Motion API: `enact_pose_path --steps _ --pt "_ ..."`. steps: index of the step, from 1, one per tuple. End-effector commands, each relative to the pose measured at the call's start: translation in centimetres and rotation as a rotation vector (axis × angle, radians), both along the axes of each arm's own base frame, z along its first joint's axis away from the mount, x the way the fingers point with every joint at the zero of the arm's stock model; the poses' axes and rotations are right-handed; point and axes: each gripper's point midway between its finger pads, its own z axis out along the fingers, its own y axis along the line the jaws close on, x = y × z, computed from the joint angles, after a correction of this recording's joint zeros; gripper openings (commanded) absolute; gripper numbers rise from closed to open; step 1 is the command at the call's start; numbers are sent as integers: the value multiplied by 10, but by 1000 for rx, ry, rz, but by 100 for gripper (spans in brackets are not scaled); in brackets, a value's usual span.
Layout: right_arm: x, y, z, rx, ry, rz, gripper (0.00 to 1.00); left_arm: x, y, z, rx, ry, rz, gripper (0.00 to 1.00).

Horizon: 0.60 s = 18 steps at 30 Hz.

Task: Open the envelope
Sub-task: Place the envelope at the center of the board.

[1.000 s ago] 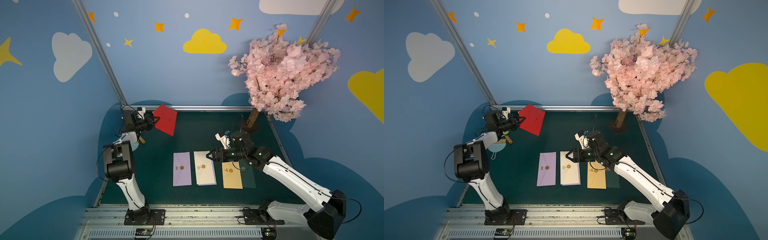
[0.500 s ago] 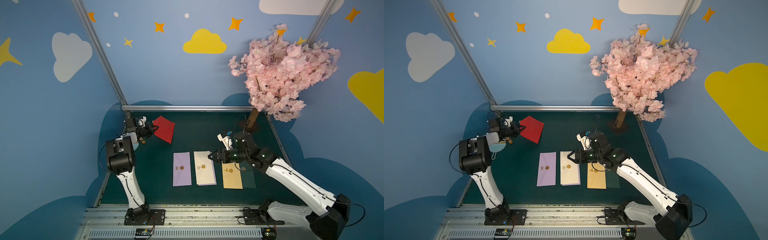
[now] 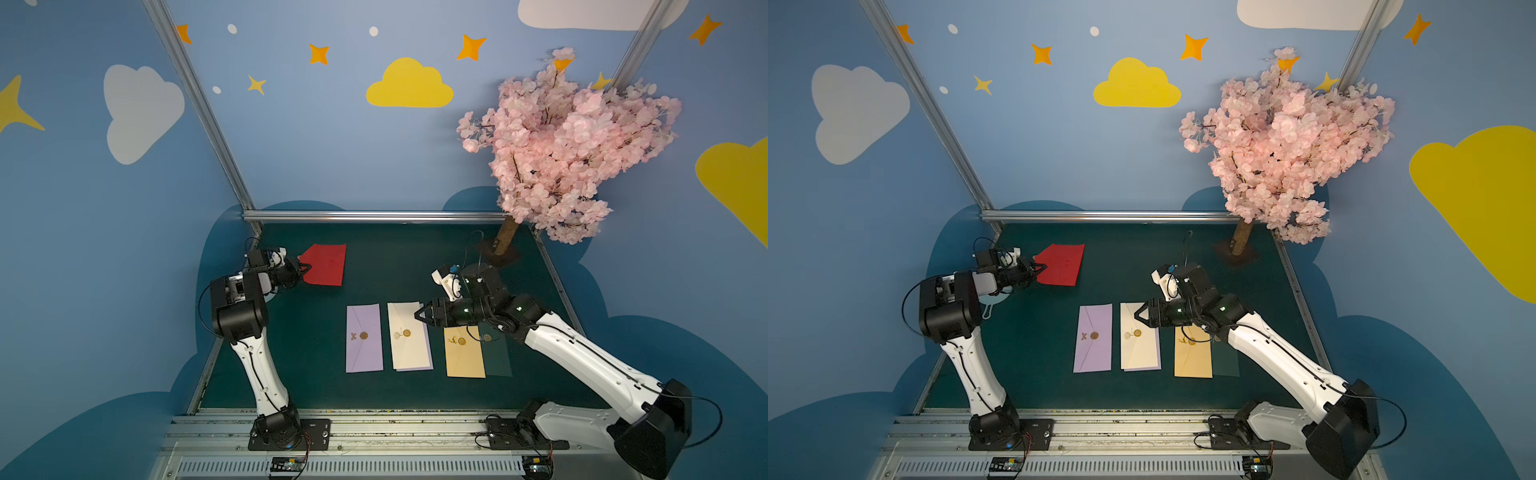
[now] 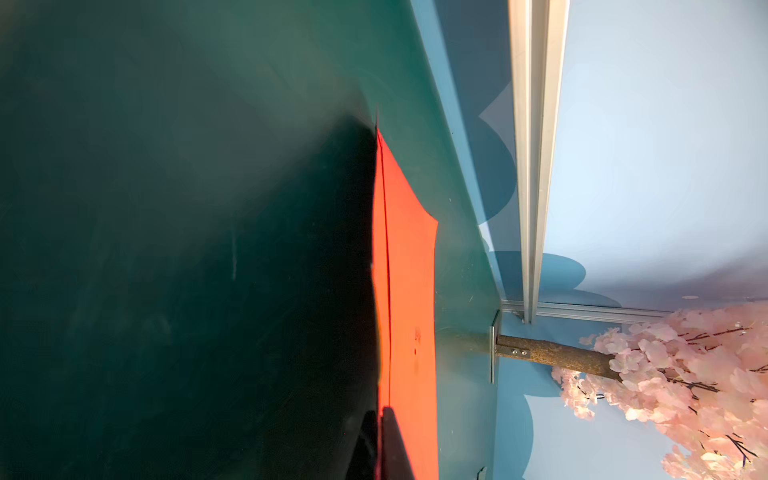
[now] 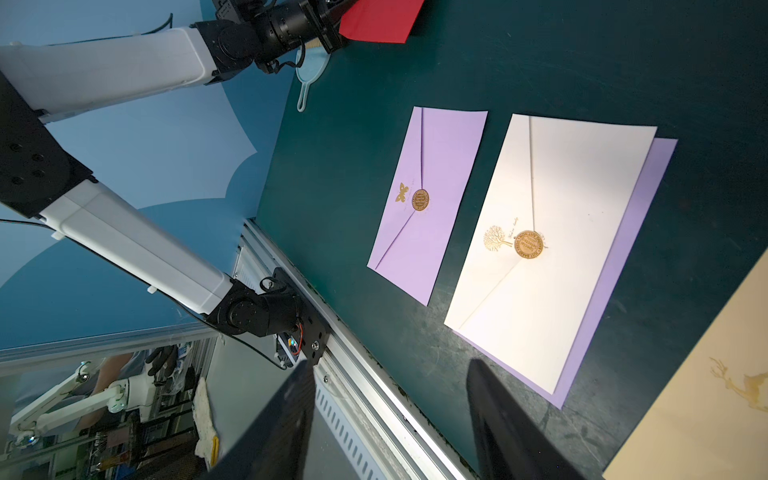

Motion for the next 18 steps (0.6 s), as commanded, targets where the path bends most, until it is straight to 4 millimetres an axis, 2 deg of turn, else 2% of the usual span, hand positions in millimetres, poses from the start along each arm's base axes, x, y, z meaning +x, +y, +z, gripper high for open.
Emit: enact_pose_path --steps 1,5,10,18 --pt "1 0 -3 -12 7 6 59 3 2 -5 -3 -15 -1 5" --pt "2 3 -5 -8 15 10 59 2 2 -4 -1 -23 -2 10" --pt "3 5 -4 2 19 10 58 -2 -2 -3 -26 -35 -1 26" --pt "-2 3 1 11 27 7 58 -11 1 -3 2 -22 30 33"
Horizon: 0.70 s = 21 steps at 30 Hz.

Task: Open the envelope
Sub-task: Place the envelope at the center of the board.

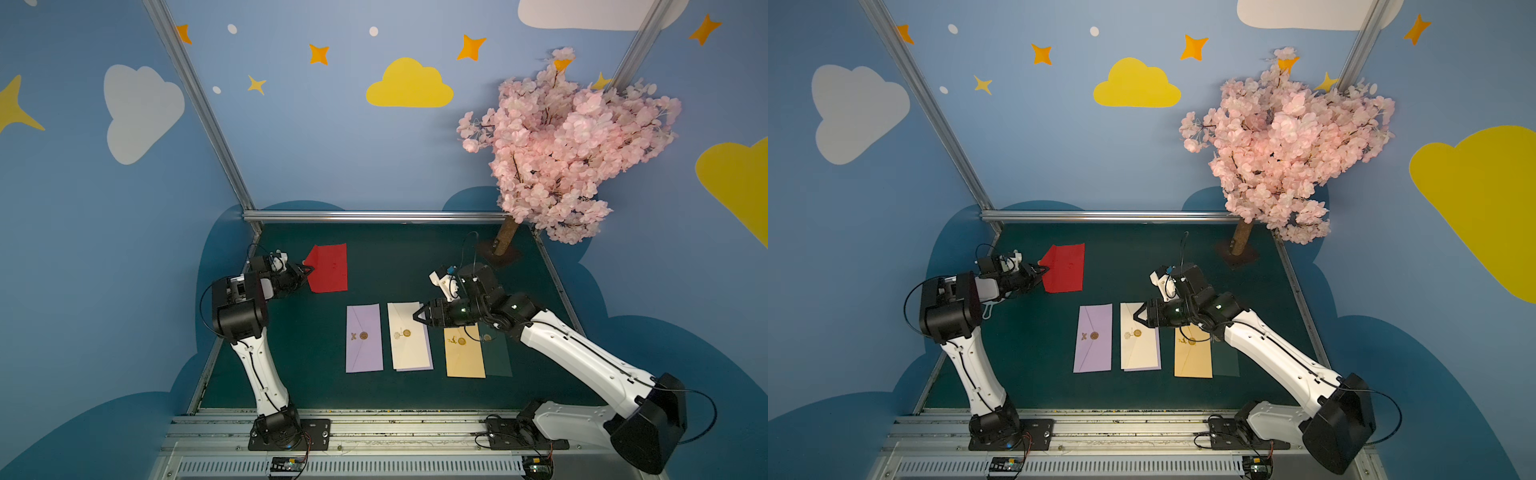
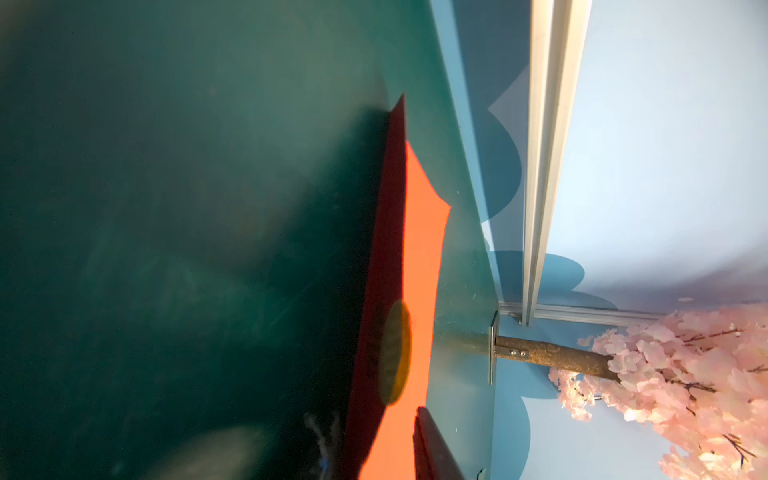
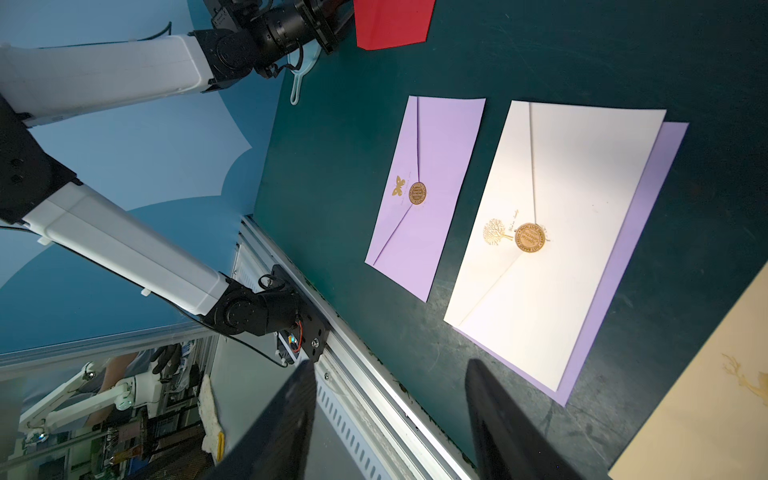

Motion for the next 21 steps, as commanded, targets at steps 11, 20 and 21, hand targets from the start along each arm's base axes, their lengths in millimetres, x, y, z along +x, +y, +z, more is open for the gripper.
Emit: enact_pose_path --steps 11,20,21 --pt "-7 0 10 35 -9 4 59 -9 31 90 122 -115 45 37" --pt "-4 20 -13 32 44 17 59 -50 -34 176 91 -245 -53 37" --pt "-4 23 -15 35 51 19 59 -62 -50 178 88 -237 -74 36"
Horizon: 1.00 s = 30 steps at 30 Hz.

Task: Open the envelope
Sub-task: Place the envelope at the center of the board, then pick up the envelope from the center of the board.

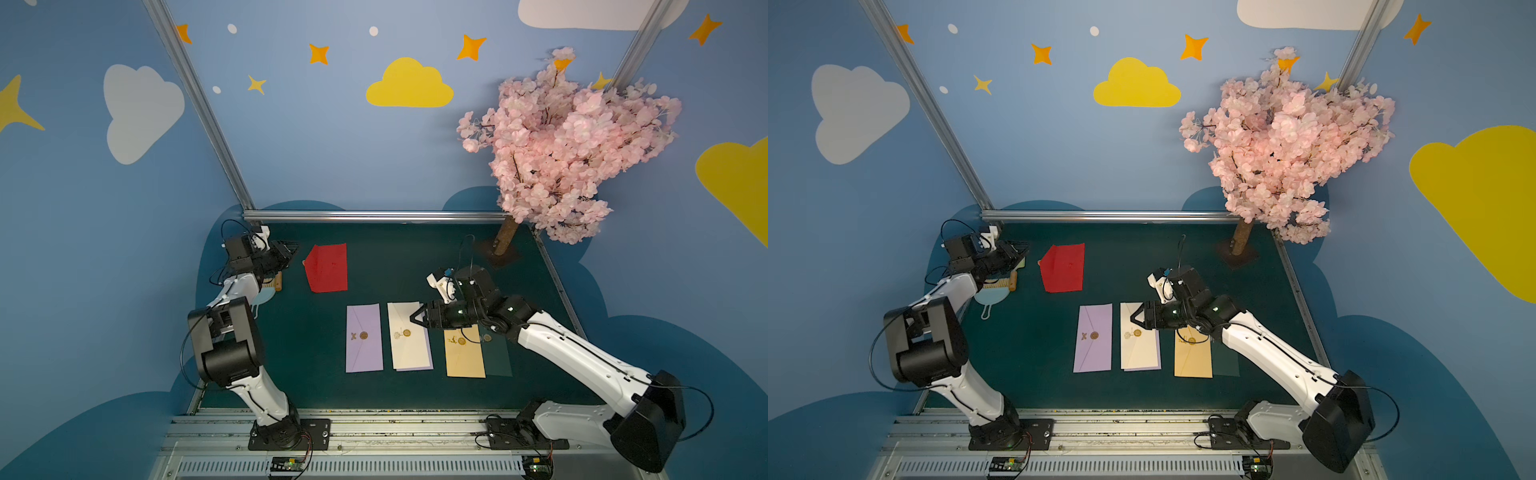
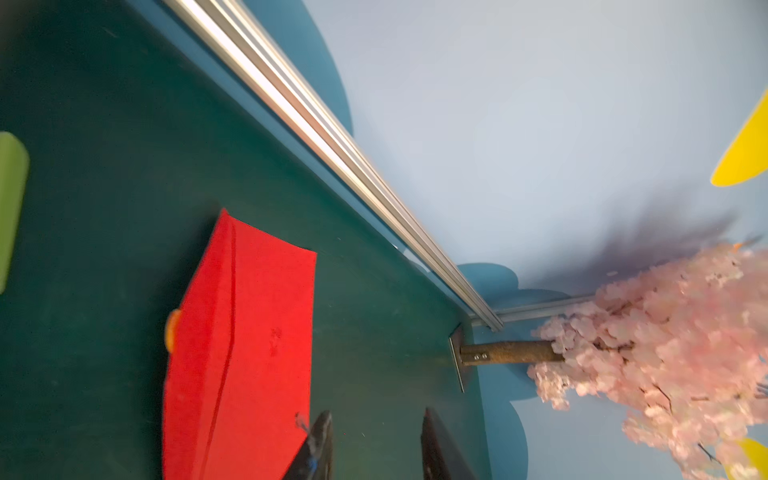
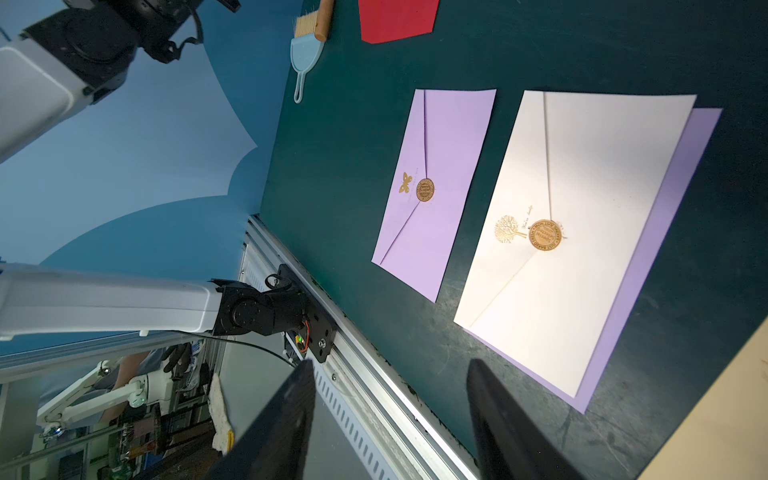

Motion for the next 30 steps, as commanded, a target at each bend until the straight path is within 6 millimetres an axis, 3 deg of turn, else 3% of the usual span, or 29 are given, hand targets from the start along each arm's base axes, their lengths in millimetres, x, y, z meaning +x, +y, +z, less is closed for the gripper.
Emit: enact_pose_path --steps 1,4,6,9,14,18,24,30 --pt "0 13 -6 24 18 12 59 -37 -50 7 -21 33 -87 36" --pt "1 22 -9 41 21 14 60 -78 -87 8 11 56 -114 36" --pt "4 28 -15 44 30 14 60 -107 -105 5 33 80 -110 45" --pt "11 38 -23 42 40 26 60 -140 -116 -1 52 79 -91 50" --pt "23 59 -40 -1 97 78 60 -177 -118 -28 10 79 -42 57" --pt "36 69 -55 -31 144 103 60 -193 -123 -53 24 107 -48 58" --pt "53 83 -81 -32 204 109 62 -200 -140 -71 67 129 -105 59" --pt "80 81 -91 -32 212 71 62 -207 -167 -89 85 164 -180 54"
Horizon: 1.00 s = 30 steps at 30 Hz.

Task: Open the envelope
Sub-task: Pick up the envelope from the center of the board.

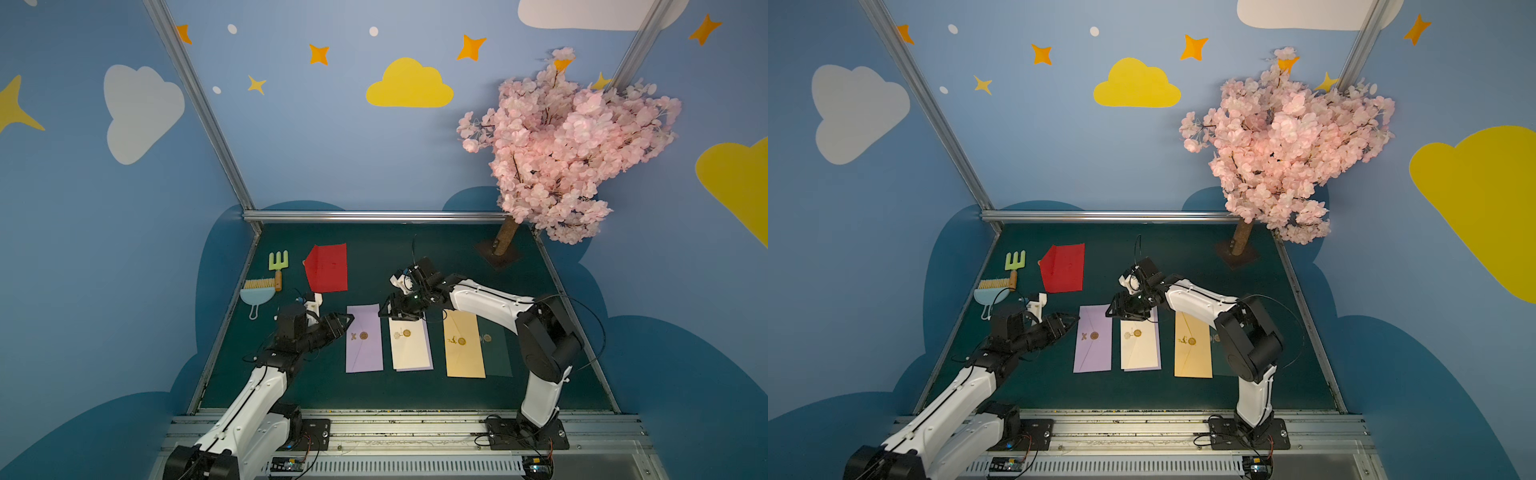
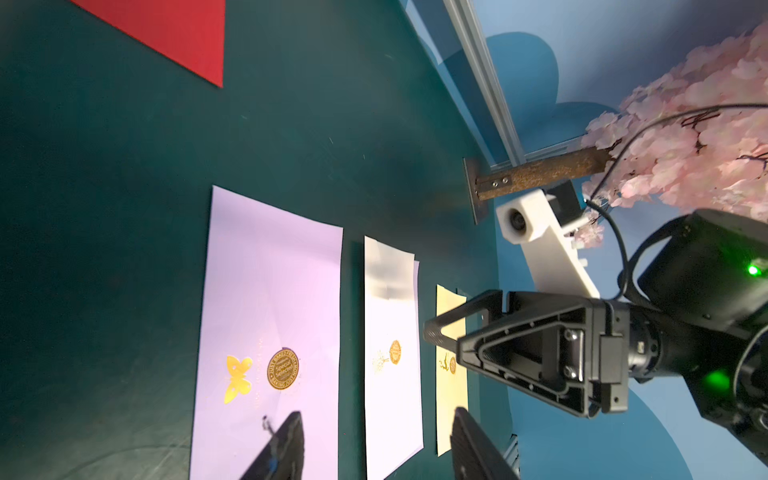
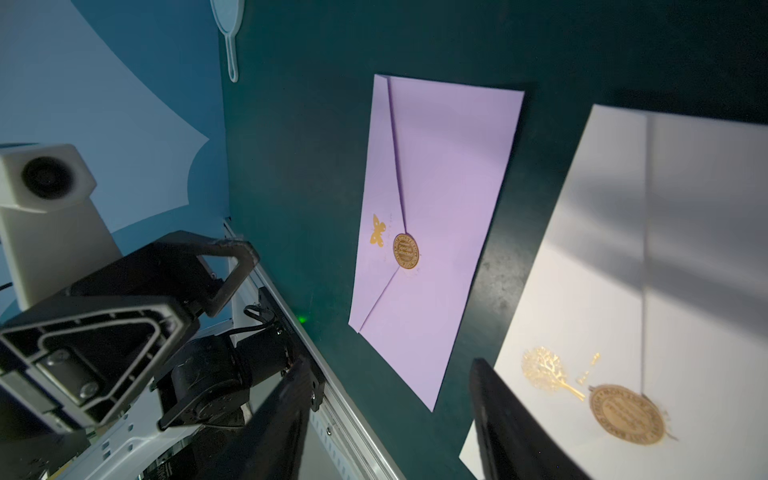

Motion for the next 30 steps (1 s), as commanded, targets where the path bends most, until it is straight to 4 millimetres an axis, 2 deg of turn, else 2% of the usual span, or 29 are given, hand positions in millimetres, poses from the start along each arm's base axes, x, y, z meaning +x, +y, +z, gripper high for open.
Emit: enact_pose_path --steps 1,7,12,15,23,30 --pt "18 1 13 32 -33 -5 62 0 -12 -5 20 -16 -24 51" --pt "40 -1 5 46 -13 -26 62 -4 -33 -19 61 28 -86 46" --pt "49 6 0 63 -4 -17 62 -11 -32 -36 98 90 -78 32" --pt "53 13 -3 78 6 -3 62 -23 -27 -52 124 157 -79 26" --pt "63 26 -9 103 24 15 62 -39 -11 -74 157 217 -17 25" --pt "71 36 -21 82 30 31 62 -44 -7 -93 152 264 15 24"
